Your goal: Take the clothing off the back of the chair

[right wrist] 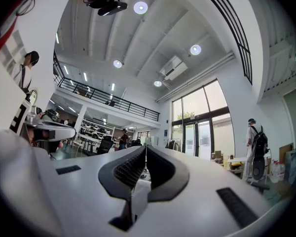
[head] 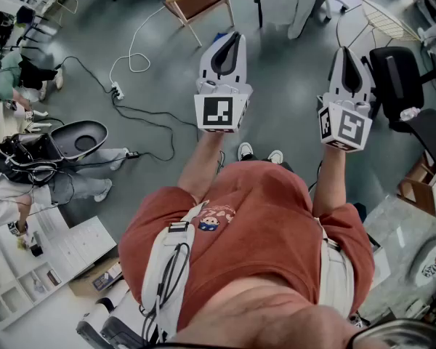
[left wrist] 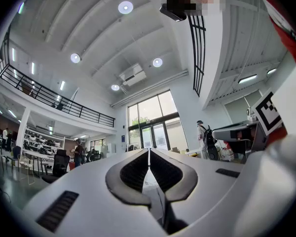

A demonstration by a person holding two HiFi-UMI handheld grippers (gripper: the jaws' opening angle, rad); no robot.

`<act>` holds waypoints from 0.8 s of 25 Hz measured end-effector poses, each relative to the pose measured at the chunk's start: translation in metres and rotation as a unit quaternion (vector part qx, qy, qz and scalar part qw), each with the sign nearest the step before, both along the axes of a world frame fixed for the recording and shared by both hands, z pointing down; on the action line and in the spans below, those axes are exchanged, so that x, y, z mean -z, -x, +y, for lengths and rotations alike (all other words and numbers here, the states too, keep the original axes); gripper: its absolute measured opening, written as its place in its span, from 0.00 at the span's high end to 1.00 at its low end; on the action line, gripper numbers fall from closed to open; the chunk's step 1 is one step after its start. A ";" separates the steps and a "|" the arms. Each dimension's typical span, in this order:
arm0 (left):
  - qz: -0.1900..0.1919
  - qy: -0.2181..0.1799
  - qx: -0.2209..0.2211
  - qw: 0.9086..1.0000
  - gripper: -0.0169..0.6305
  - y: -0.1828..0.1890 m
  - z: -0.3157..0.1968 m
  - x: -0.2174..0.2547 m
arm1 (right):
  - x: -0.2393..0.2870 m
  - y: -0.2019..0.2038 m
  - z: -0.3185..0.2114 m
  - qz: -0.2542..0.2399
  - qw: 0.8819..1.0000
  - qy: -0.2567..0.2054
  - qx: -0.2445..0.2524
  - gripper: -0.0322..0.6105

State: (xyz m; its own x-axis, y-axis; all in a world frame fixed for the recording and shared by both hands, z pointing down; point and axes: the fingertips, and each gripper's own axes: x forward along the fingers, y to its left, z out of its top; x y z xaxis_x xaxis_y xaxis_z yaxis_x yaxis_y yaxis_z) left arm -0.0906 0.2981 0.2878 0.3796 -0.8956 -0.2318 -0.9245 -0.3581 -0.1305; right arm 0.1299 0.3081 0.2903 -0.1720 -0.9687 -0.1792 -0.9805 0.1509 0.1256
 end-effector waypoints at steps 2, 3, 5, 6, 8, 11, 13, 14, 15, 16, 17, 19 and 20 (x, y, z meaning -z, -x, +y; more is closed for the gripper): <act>-0.005 0.003 -0.004 1.000 0.94 0.001 -0.006 -0.004 | -0.002 0.005 -0.004 0.000 1.000 0.001 0.000 0.91; -0.007 0.005 -0.006 1.000 0.94 0.002 -0.007 -0.006 | -0.003 0.007 -0.006 0.000 1.000 0.002 0.000 0.91; -0.007 0.012 -0.008 1.000 0.94 0.005 -0.009 -0.011 | -0.006 0.012 -0.007 -0.001 1.000 0.006 0.001 0.91; -0.006 0.014 -0.009 1.000 0.94 0.007 -0.009 -0.013 | -0.007 0.015 -0.007 -0.002 1.000 0.007 0.001 0.91; -0.006 0.016 -0.010 1.000 0.94 0.010 -0.009 -0.014 | -0.009 0.020 -0.008 -0.002 1.000 0.010 0.000 0.91; -0.003 0.014 -0.014 1.000 0.94 0.018 -0.011 -0.015 | -0.011 0.029 -0.010 -0.001 1.000 0.011 0.000 0.91; -0.001 0.015 -0.015 1.000 0.94 0.025 -0.011 -0.016 | -0.013 0.039 -0.011 -0.001 1.000 0.013 0.004 0.91; 0.000 0.016 -0.016 1.000 0.94 0.029 -0.012 -0.016 | -0.014 0.045 -0.011 0.000 1.000 0.015 0.010 0.91; 0.001 0.017 -0.016 1.000 0.94 0.033 -0.012 -0.017 | -0.015 0.051 -0.011 0.003 1.000 0.016 0.016 0.91; 0.003 0.018 -0.017 1.000 0.94 0.036 -0.012 -0.018 | -0.015 0.057 -0.011 0.006 1.000 0.016 0.019 0.91; 0.005 0.018 -0.018 1.000 0.94 0.038 -0.013 -0.019 | -0.015 0.061 -0.011 0.007 1.000 0.015 0.021 0.91; 0.006 0.017 -0.022 1.000 0.94 0.041 -0.011 -0.020 | -0.016 0.065 -0.009 0.001 1.000 0.014 0.018 0.91; 0.006 0.016 -0.024 1.000 0.94 0.042 -0.010 -0.020 | -0.016 0.066 -0.008 -0.001 1.000 0.014 0.017 0.91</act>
